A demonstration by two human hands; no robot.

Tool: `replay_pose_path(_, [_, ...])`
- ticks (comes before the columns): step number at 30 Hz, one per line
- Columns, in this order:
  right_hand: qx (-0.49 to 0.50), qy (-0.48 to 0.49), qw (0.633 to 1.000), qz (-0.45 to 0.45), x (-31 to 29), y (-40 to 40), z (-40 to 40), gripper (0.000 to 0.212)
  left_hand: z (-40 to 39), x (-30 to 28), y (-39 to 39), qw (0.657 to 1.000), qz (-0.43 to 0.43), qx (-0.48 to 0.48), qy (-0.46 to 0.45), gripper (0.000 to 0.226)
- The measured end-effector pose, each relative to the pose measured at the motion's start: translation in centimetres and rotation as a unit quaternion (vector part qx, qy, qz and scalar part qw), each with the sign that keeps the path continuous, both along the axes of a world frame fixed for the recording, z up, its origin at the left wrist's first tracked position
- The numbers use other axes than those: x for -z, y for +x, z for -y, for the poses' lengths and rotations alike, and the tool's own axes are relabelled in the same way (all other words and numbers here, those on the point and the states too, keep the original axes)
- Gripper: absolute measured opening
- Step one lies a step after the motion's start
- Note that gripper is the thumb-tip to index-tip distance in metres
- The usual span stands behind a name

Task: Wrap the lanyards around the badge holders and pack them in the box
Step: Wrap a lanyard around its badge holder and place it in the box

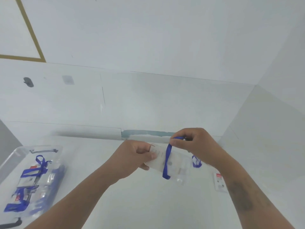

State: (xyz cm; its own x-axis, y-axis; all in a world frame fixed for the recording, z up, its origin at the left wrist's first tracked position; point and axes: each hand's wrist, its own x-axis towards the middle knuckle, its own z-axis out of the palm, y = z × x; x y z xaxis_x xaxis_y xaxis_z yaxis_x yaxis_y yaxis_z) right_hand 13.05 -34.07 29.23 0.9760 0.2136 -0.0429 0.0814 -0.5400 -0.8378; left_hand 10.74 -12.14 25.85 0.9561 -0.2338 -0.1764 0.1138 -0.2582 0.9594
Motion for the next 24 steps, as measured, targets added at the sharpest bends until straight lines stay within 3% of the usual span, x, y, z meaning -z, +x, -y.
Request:
replay_pose_path(3, [0.061,0.151,0.982,-0.093,0.8,-0.4,-0.9,0.014,-0.4,-0.6,0.2,0.993,-0.047,-0.016,-0.111,0.012])
replay_pose_path(5, [0.095,0.176,0.972,-0.120,2.2,-0.7,-2.0,0.024,-0.4,-0.8,0.4,0.983,-0.067,-0.046,-0.164,0.012])
replay_pose_path(7, [0.109,0.127,0.979,-0.118,3.6,-1.3,-3.3,0.022,-0.1,-1.0,1.0,0.974,-0.074,-0.103,-0.188,0.010])
replay_pose_path(9, [0.067,0.074,0.992,-0.082,4.6,-1.9,-4.4,0.035,-0.1,-1.3,1.8,0.968,-0.054,-0.167,-0.177,0.008])
replay_pose_path(12, [-0.040,-0.068,0.997,-0.012,4.7,-3.4,-5.2,0.031,-0.3,-1.5,2.7,0.971,0.015,-0.225,-0.080,0.017])
replay_pose_path(15, [-0.085,-0.236,0.962,0.106,3.5,-3.5,-5.2,0.026,-1.2,-1.0,2.8,0.976,0.060,-0.208,0.023,0.024])
replay_pose_path(17, [-0.079,-0.262,0.950,0.147,1.9,-2.8,-4.9,0.020,-1.8,-0.5,2.5,0.981,0.063,-0.173,0.065,0.019])
replay_pose_path(20, [-0.049,-0.205,0.966,0.150,0.4,-1.4,-3.9,0.010,-2.3,-0.3,1.7,0.990,0.056,-0.101,0.084,0.019])
replay_pose_path(24, [-0.018,-0.013,0.998,0.052,-0.6,0.0,-3.0,0.006,-2.6,-0.8,0.6,0.999,0.005,0.005,0.040,0.019])
